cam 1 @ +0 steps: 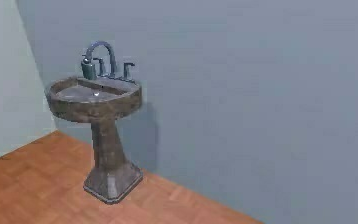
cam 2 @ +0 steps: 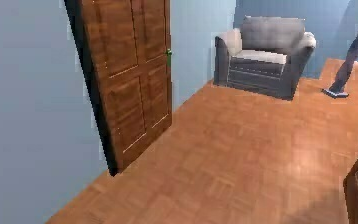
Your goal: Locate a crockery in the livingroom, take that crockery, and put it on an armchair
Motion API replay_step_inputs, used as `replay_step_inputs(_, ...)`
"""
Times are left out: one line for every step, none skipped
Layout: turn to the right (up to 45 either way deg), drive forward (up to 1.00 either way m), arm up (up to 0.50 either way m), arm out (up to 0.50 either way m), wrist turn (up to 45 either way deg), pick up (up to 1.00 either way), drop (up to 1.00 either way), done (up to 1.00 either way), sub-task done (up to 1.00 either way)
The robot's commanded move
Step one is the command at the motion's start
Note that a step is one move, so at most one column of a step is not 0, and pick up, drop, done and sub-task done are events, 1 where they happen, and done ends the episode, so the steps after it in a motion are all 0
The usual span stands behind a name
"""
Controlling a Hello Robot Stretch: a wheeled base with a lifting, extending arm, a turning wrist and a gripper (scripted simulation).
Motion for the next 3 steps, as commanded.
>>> replay_step_inputs(45.0, 0.0, 0.0, 0.0, 0.0, 0.0, 0.0, 0.0, 0.0)
replay_step_inputs(45.0, 0.0, 0.0, 0.0, 0.0, 0.0, 0.0, 0.0, 0.0)
replay_step_inputs(33.0, 0.0, 0.0, 0.0, 0.0, 0.0, 0.0, 0.0, 0.0)
